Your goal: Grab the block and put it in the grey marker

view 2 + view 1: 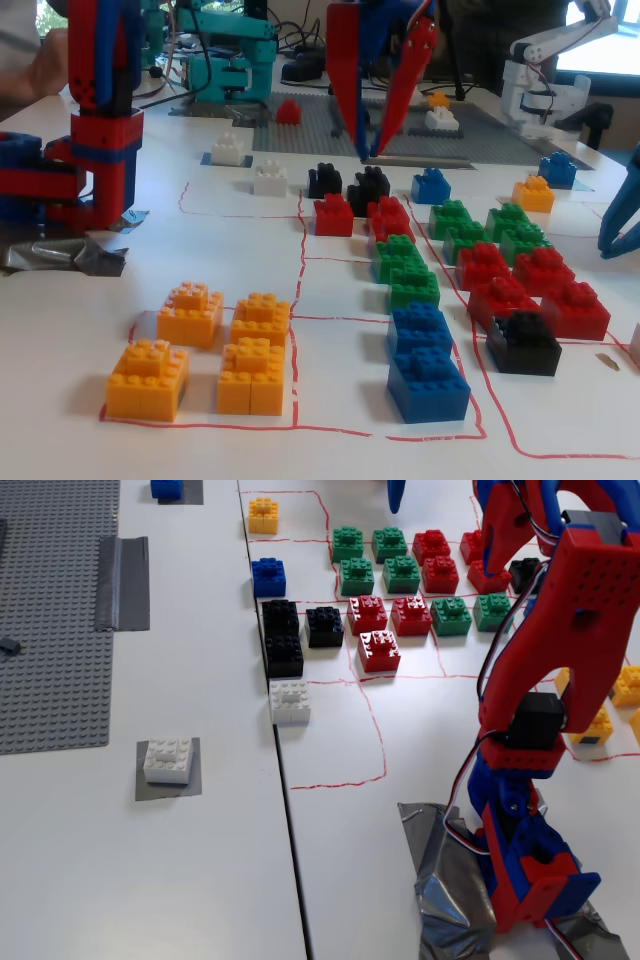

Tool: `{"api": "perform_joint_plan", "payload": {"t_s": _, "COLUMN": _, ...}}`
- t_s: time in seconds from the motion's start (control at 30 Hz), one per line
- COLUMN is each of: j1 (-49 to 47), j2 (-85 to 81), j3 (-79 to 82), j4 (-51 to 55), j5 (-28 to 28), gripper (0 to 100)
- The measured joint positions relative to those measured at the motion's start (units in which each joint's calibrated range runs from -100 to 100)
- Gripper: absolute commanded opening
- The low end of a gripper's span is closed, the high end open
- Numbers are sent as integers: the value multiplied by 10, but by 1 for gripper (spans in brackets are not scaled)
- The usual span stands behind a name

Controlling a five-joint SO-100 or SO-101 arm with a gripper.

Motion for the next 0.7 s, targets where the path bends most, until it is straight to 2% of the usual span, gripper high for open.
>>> {"api": "perform_joint_plan", "payload": {"t_s": 0.37, "j1": 2, "j2": -4, "j3": 54, "j4": -68, "j5": 10, "gripper": 0}}
{"api": "perform_joint_plan", "payload": {"t_s": 0.7, "j1": 2, "j2": -4, "j3": 63, "j4": -84, "j5": 2, "gripper": 0}}
